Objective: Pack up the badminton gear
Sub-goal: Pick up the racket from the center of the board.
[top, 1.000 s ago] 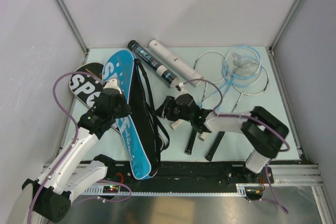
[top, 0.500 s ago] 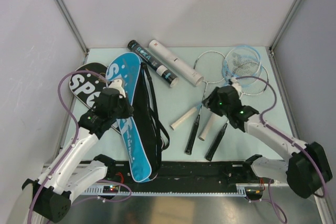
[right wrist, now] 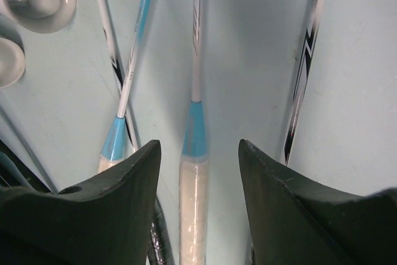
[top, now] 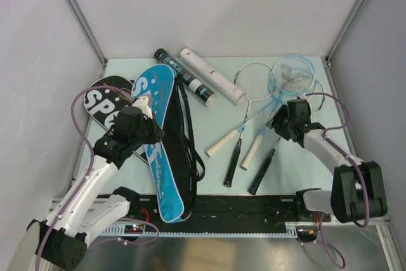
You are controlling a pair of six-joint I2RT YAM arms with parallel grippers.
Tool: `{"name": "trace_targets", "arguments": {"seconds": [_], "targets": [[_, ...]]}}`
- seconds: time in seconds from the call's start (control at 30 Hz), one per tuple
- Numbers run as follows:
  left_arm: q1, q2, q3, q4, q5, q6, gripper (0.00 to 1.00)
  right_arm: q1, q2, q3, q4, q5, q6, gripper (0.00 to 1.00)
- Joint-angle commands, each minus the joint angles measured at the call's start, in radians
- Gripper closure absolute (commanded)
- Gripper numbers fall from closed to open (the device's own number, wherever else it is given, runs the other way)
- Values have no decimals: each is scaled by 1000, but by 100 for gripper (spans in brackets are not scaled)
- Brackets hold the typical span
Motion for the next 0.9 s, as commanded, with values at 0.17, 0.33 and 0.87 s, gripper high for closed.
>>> {"name": "trace_targets", "arguments": {"seconds": [0.17, 0.33, 0.87], "targets": [[36, -5, 12, 65, 53, 23, 100, -94, 201, 11, 211, -155, -42, 43], [49, -10, 12, 64, 60, 24, 100, -114, 287, 34, 234, -166, -34, 46], [96, 2, 12, 67, 83, 18, 100, -88, 398, 104, 259, -135, 3, 52]]}}
